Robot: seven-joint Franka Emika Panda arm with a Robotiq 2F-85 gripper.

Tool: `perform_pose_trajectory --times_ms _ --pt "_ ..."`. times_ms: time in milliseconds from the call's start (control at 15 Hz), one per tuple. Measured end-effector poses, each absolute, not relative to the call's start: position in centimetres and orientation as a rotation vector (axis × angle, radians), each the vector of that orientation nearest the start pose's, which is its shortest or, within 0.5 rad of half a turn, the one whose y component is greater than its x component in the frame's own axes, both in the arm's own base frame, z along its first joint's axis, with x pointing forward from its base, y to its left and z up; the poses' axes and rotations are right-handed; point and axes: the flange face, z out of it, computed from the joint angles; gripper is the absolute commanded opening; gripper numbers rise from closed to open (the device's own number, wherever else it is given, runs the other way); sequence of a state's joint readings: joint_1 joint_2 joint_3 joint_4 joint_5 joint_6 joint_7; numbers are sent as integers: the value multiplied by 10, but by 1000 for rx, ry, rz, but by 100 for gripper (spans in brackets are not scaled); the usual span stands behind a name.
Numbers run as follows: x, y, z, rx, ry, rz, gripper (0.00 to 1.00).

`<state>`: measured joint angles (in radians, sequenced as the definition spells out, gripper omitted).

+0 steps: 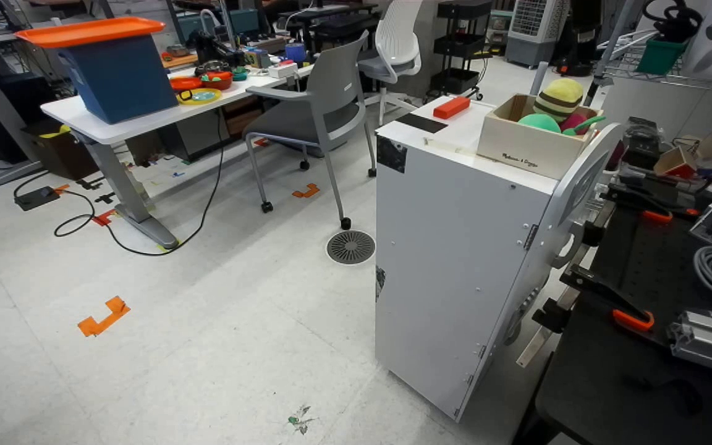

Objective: Remove the yellow plushy from the basket and put it on top of the cupboard

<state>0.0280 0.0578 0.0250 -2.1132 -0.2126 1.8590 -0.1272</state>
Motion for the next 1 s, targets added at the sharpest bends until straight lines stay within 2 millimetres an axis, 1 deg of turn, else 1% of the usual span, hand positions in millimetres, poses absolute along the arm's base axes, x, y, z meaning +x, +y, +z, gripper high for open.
perform_pose_trajectory --times_ms 200,400,733,1000 --pt "509 25 361 -3247 -511 481 100" --pt "505 31 355 -3256 -573 434 100" --pt "499 30 348 -3262 -641 433 100" --pt "499 28 343 -3244 -729 405 100"
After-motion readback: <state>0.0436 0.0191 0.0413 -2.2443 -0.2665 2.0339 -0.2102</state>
